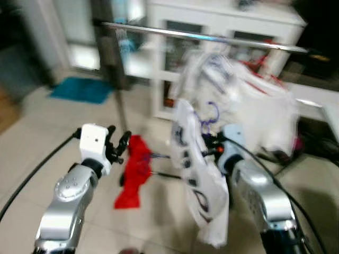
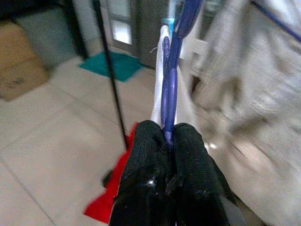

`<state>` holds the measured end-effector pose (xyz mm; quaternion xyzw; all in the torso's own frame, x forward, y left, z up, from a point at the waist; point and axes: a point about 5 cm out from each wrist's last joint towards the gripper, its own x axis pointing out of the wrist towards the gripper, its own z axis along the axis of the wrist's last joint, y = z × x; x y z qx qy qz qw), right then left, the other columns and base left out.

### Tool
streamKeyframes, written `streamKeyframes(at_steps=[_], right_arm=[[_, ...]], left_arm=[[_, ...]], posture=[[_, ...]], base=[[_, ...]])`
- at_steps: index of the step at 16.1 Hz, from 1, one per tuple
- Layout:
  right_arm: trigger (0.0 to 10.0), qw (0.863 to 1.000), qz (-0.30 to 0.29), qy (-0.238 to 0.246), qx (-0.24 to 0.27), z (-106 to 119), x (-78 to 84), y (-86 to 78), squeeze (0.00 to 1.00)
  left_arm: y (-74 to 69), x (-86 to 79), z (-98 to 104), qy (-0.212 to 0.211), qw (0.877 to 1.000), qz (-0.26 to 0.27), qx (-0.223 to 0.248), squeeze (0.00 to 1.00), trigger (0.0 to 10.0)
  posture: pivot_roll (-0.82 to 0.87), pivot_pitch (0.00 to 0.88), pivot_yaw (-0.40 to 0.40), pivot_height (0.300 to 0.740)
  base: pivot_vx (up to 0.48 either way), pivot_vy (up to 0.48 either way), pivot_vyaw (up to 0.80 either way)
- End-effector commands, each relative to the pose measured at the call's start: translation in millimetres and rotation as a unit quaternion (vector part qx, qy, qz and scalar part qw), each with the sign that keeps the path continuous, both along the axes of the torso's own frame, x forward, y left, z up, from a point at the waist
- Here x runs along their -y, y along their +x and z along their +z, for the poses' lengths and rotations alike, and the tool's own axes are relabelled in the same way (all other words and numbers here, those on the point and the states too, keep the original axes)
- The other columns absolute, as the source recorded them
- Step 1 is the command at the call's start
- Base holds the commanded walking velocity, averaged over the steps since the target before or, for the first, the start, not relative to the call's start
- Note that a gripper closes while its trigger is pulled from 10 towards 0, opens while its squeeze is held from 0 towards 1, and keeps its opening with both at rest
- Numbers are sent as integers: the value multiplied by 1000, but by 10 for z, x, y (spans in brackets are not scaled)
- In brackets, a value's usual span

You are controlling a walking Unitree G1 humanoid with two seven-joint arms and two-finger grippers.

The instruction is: Hang hanger

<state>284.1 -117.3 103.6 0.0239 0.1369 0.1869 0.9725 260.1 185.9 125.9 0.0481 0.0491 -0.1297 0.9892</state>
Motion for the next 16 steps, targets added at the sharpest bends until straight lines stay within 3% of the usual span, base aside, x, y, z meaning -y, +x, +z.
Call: streamKeyframes(at_steps=[1, 8, 16], right_arm=[[10000, 999, 17, 23, 24, 130, -105, 24, 0], [10000, 1000, 26, 3, 11, 150, -131, 81, 0], [10000, 999, 17, 2, 37, 253, -144, 138, 0]], left_arm=[[-7, -39, 36, 5, 1000, 4, 5, 0, 10000], [-12, -33, 28, 8, 1000, 6, 6, 0, 10000], [-16, -31, 49, 18, 1000, 0, 11, 0, 10000]], posture=[[24, 42, -57, 740], [29, 30, -79, 740], [34, 30, -78, 740]], base=[[420, 0, 0], [421, 0, 0], [421, 0, 0]])
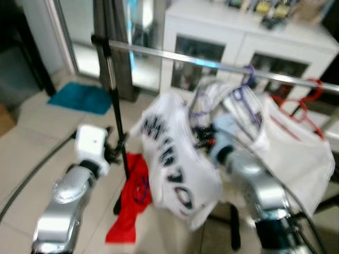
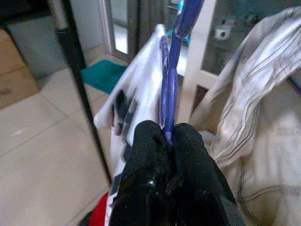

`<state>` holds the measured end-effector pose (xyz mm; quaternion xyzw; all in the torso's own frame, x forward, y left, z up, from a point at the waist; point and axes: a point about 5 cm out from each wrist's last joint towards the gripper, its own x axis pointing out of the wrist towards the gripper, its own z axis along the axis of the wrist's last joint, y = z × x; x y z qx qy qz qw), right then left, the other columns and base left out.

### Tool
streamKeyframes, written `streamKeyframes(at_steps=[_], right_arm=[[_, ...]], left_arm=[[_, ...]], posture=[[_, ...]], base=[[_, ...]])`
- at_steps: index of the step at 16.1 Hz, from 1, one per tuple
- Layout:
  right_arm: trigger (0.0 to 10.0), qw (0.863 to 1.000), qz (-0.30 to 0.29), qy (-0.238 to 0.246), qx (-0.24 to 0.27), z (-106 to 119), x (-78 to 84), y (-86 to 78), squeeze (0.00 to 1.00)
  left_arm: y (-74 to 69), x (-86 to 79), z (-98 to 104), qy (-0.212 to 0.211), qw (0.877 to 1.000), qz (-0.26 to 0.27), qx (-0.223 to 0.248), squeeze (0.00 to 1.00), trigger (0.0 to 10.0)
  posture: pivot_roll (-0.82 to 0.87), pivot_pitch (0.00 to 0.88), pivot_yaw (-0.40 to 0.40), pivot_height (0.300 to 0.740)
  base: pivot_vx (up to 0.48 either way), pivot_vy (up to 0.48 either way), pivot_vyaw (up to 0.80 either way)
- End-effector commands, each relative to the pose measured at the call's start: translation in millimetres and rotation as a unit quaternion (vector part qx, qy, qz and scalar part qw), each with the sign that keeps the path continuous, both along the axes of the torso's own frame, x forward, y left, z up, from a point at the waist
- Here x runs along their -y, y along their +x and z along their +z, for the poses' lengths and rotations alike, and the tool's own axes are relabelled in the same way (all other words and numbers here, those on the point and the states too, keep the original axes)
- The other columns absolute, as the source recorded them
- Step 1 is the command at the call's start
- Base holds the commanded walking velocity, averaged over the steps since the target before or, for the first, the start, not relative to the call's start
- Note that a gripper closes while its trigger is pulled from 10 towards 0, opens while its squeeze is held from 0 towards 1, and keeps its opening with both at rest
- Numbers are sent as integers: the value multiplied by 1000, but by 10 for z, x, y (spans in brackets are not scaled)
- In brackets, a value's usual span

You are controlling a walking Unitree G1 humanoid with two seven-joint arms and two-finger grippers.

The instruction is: Hang hanger

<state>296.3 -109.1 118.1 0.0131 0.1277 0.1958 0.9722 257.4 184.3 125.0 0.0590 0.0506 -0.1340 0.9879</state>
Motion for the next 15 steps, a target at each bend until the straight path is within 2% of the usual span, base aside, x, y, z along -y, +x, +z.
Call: streamKeyframes(at_steps=[1, 3, 6, 7, 9, 11, 13, 15], right_arm=[[10000, 999, 7, 8, 31, 121, -61, 18, 0], [10000, 1000, 0, 21, 20, 122, -60, 21, 0], [10000, 1000, -23, 3, 2, 121, -36, 38, 0], [10000, 999, -26, 19, 6, 212, -44, 56, 0], [10000, 999, -30, 27, 21, 303, -38, 87, 0], [10000, 996, -50, 33, 60, 454, 11, 160, 0], [10000, 995, -61, 44, 59, 496, 21, 191, 0], [10000, 995, -68, 34, 64, 541, 10, 249, 0]], left_arm=[[15, -48, 60, 8, 1000, 3, 12, 0, 10000], [30, -49, 71, 8, 1000, 0, 13, 0, 10000], [44, -39, 87, 11, 1000, -12, 17, 0, 10000], [28, 12, 143, 8, 998, -59, 20, 0, 10000], [2, 31, 188, 13, 995, -97, 22, 0, 10000], [-13, 22, 266, 16, 991, -130, 35, 0, 10000], [-24, 28, 277, 22, 988, -151, 30, 0, 10000], [-51, 26, 315, 28, 983, -181, 25, 0, 10000]], posture=[[34, 28, -76, 740], [31, 20, -69, 740], [28, 12, -62, 740], [30, 5, -59, 740], [32, 0, -55, 740], [39, 0, -51, 740], [41, 0, -50, 740], [49, 0, -48, 740]], base=[[420, 0, 0], [422, 0, 0], [421, 0, 0], [0, 0, 0], [0, 0, 0], [0, 0, 0], [0, 0, 0], [0, 0, 0]])
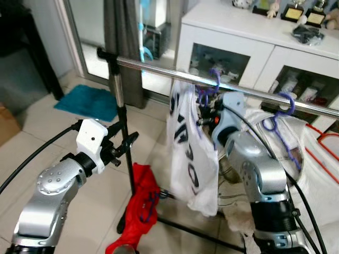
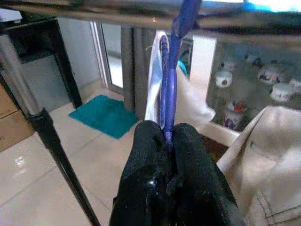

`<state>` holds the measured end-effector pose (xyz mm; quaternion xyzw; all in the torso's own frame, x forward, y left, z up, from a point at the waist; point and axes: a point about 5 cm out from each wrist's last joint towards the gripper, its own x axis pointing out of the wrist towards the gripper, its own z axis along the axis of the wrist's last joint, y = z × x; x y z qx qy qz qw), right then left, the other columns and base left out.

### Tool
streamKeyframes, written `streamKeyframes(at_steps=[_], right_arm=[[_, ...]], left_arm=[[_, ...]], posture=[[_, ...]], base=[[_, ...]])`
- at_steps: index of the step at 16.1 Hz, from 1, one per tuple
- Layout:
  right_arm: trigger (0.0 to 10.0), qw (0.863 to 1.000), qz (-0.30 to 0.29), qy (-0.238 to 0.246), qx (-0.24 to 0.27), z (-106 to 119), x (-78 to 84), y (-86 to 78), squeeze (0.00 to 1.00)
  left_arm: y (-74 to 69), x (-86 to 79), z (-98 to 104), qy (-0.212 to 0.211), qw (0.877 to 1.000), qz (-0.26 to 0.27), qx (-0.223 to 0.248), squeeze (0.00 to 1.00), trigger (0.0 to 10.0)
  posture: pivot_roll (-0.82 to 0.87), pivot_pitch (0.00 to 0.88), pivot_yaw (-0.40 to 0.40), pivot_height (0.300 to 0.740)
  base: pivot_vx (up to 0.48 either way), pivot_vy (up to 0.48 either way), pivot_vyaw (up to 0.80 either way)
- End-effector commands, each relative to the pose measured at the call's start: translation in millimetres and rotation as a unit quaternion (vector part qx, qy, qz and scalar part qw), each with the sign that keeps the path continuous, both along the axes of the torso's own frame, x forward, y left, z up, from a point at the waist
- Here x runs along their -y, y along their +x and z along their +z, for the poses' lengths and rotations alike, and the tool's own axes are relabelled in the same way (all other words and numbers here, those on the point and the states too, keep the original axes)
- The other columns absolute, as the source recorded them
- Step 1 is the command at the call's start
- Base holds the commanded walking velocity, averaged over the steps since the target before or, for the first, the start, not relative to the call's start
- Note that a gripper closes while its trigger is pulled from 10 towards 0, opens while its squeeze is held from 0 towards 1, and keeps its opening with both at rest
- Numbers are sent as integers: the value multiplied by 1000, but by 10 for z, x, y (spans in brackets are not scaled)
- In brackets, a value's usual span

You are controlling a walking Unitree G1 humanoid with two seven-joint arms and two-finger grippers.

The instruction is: Hang hanger

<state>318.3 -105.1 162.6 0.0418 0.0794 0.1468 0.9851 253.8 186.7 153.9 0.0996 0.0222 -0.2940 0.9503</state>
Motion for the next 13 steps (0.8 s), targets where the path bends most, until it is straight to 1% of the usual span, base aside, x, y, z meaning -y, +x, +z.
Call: streamKeyframes(at_steps=[1, 3, 5, 6, 7, 8, 9, 10, 12, 13], right_arm=[[10000, 1000, -11, -9, 23, 104, 36, 36, 0], [10000, 1000, -5, -9, 21, 108, 9, 25, 0], [10000, 1000, -10, -3, 12, 131, -14, 74, 0], [10000, 1000, -20, -5, -9, 131, -21, 144, 0], [10000, 999, -28, -6, -22, 119, -14, 179, 0], [10000, 997, -49, -12, -57, 70, 17, 252, 0], [10000, 996, -60, -15, -70, 51, 39, 301, 0], [10000, 993, -66, -17, -92, 8, 53, 347, 0], [10000, 992, -69, -22, -108, -25, 59, 376, 0], [10000, 989, -59, -32, -129, -77, 34, 379, 0]], left_arm=[[-13, 41, 40, -1, 1000, -18, 2, 0, 10000], [-7, 30, 48, 3, 1000, -20, 2, 0, 10000], [0, 46, 61, 3, 1000, -30, 2, 0, 10000], [8, 57, 71, 5, 999, -39, 0, 0, 10000], [11, 62, 76, 5, 999, -43, 0, 0, 10000], [5, 81, 90, 6, 998, -56, -1, 0, 10000], [-1, 95, 98, 5, 998, -65, -2, 0, 10000], [-40, 119, 105, 1, 996, -84, -6, 0, 10000], [-69, 139, 115, -3, 995, -101, -8, 0, 10000], [-104, 159, 156, -18, 993, -115, -2, 0, 10000]], posture=[[53, 0, -48, 740], [54, 0, -46, 740], [50, 0, -40, 740], [45, 0, -34, 740], [43, 0, -31, 740], [43, 0, -31, 740], [43, 0, -31, 740], [43, 0, -31, 740], [47, 0, -34, 740], [53, 0, -39, 740]], base=[[0, 0, 0], [0, 0, 0], [0, 0, 0], [0, 0, 0], [0, 0, 0], [0, 0, 0], [0, 0, 0], [0, 0, 0], [0, 0, 0], [0, 0, 0]])
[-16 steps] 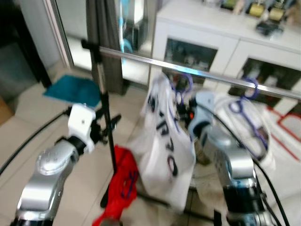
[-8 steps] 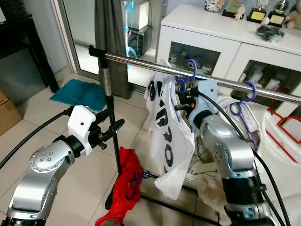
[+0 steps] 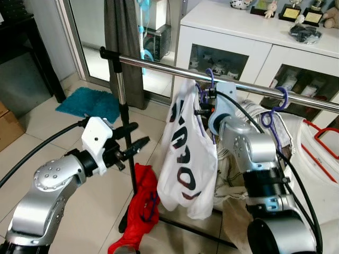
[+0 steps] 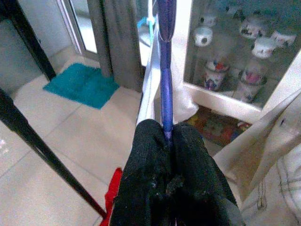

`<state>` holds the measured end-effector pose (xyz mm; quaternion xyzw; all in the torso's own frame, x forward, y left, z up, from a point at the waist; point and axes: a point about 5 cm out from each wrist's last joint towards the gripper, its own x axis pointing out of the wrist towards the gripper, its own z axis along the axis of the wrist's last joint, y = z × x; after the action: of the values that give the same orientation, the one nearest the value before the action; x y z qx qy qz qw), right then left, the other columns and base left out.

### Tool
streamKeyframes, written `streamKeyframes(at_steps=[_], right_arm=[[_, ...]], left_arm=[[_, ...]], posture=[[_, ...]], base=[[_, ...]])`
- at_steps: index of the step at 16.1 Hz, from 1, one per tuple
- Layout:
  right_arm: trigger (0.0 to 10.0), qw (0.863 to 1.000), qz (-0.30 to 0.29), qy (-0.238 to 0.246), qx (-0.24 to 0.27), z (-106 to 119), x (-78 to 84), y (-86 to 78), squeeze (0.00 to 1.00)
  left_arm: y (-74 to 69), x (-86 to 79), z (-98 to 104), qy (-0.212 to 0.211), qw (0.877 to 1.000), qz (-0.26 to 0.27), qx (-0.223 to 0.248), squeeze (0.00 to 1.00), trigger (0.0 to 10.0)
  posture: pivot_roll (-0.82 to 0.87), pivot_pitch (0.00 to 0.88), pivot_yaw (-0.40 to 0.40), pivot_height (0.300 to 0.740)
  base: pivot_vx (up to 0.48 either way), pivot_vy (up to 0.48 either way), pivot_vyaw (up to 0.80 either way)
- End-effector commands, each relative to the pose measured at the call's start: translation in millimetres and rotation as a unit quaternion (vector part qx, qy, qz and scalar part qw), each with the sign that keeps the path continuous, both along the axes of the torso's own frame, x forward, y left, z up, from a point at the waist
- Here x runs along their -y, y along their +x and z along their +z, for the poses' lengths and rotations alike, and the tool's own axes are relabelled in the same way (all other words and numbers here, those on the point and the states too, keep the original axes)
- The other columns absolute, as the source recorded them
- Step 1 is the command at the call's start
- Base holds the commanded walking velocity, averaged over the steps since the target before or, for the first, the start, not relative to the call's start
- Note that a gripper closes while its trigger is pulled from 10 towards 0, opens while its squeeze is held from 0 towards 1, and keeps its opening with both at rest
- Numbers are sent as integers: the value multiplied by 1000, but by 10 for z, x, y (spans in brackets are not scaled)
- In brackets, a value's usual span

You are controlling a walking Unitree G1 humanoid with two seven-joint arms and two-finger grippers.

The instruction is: Hang hanger

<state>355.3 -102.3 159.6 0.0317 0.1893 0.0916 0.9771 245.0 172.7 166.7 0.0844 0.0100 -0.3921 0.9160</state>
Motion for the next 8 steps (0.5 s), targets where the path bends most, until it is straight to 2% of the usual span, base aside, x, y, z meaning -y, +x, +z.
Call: streamKeyframes(at_steps=[1, 2, 3, 4, 8], right_arm=[[10000, 999, -1, -5, -33, -86, 37, -13, 0], [10000, 999, 7, -2, -42, -117, 17, -43, 47], [10000, 999, 12, 0, -45, -127, 6, -52, 161], [10000, 999, 18, 1, -39, -121, 2, -63, 1000], [10000, 998, 55, 18, 32, 15, 26, -169, 1000]], left_arm=[[-23, 20, 46, -7, 1000, -13, 4, 0, 10000], [-24, 16, 49, -7, 1000, -12, 5, 0, 10000], [-22, 15, 51, -7, 1000, -11, 5, 0, 10000], [-20, 14, 54, -8, 1000, -10, 6, 0, 10000], [-2, 6, 25, -15, 1000, 11, 3, 0, 10000]], posture=[[53, 0, -39, 740], [53, 0, -39, 740], [57, 0, -43, 740], [57, 0, -43, 740], [54, 0, -31, 740]], base=[[0, 0, 0], [0, 0, 0], [0, 0, 0], [0, 0, 0], [0, 0, 0]])
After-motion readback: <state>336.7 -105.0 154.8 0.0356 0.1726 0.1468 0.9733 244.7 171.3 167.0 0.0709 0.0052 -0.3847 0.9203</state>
